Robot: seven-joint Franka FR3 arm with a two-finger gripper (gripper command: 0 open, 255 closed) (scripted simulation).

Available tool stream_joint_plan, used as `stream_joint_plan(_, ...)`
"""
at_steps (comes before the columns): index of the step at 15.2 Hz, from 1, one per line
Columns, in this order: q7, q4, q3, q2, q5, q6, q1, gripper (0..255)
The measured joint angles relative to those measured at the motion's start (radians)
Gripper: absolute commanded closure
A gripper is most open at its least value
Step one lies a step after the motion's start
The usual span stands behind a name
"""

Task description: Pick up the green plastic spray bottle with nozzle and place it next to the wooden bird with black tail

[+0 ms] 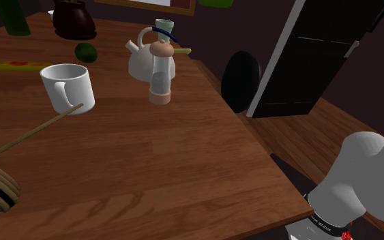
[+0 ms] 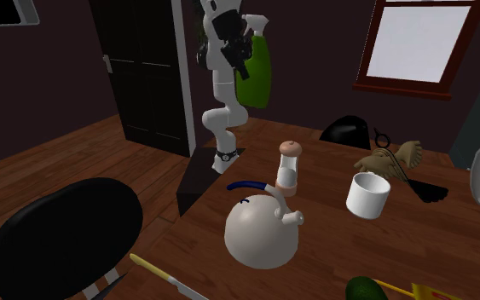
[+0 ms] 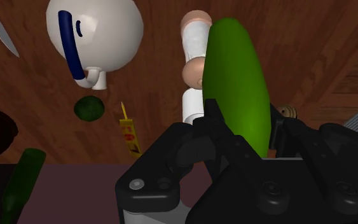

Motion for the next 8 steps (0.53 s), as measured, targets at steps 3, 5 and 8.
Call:
stream_joint_plan(3, 0.01, 0.108, -0.016, 0.052, 0.03, -0.06, -0.01, 255)
stream_joint_plan(5, 0.016, 0.201, -0.031, 0.101, 0.06, -0.109, -0.023, 255)
stream_joint_plan(8, 0.071, 0.144, 0.011, 0.05, 0.018, -0.076, 0.021, 255)
